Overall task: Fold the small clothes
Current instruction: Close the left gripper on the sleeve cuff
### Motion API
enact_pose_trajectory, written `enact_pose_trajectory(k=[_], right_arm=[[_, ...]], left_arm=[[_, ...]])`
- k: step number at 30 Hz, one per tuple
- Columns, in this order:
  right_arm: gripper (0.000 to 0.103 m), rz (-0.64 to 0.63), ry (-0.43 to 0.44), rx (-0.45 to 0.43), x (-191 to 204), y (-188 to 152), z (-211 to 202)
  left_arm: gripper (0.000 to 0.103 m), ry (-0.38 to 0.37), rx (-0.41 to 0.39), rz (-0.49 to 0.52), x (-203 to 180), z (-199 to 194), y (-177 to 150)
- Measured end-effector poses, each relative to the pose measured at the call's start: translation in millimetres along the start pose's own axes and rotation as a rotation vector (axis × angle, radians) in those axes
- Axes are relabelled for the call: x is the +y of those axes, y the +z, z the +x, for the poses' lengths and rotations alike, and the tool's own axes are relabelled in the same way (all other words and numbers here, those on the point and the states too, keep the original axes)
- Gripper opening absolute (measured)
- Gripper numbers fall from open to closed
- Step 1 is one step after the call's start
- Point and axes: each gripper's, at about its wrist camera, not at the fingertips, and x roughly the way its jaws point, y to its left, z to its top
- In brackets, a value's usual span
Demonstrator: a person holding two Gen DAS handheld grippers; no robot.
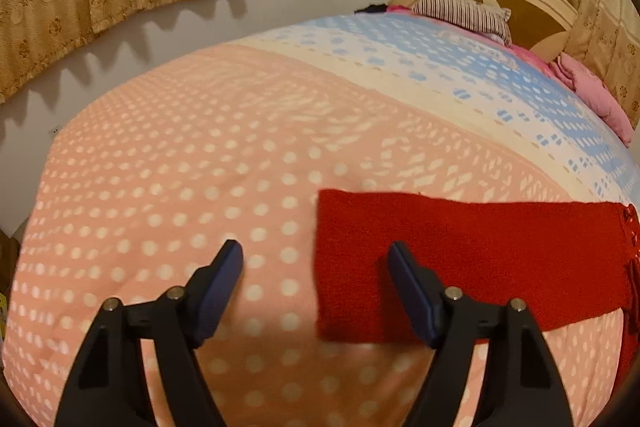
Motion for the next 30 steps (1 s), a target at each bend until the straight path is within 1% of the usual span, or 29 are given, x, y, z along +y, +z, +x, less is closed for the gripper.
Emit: enact_pose_trajectory(k=[2, 3, 4, 5, 6, 7, 8, 15, 19, 30], right_arm=[[0.066, 0.002, 0.002, -0.001, -0.7, -0.4, -0.3], [0.066, 0.002, 0.003, -0.002, -0.7, -0.6, -0.4], [0.066, 0.003, 0.003, -0.002, -1.0, -0.4, -0.3], [0.066, 0.004, 0.004, -0.003, -1.2, -0.5, -0.3], [0.066, 0.005, 0.004, -0.003, -1.3, -0.6, -0.4], [0.066, 0.006, 0.005, -0.003, -1.5, -0.7, -0.4], [0.066, 0.006, 0.004, -0.004, -1.3, -0.7, -0.4], [0.067, 0.006, 0.002, -0.004, -1.4, -0.9, -0.4], [0.067, 0.006, 0.003, -0.004, -1.1, -0.9, -0.3], [0.069, 0.015, 0.009, 0.001, -3.4, -0.8, 0.1]], left_arm=[[0.076, 0.003, 0.046, 0.006, -2.5, 9.0, -1.3], [0.075, 0.003, 0.042, 0.004, -2.7, 9.5, -1.3], [0.071, -0.003, 0.041, 0.005, -2.8, 8.9, -0.6], [0.058, -0.014, 0.041, 0.007, -2.9, 7.9, 0.1], [0.039, -0.019, 0.037, 0.009, -2.8, 6.9, 0.6], [0.028, -0.034, 0.034, 0.014, -2.8, 5.7, 1.0], [0.014, -0.049, 0.036, 0.016, -2.3, 4.4, 1.5], [0.01, -0.102, 0.002, -0.003, 0.8, -12.0, 8.1], [0.01, -0.143, -0.013, -0.035, 5.6, -24.2, 18.4], [0.008, -0.229, -0.029, -0.036, -14.6, -51.9, 36.1]])
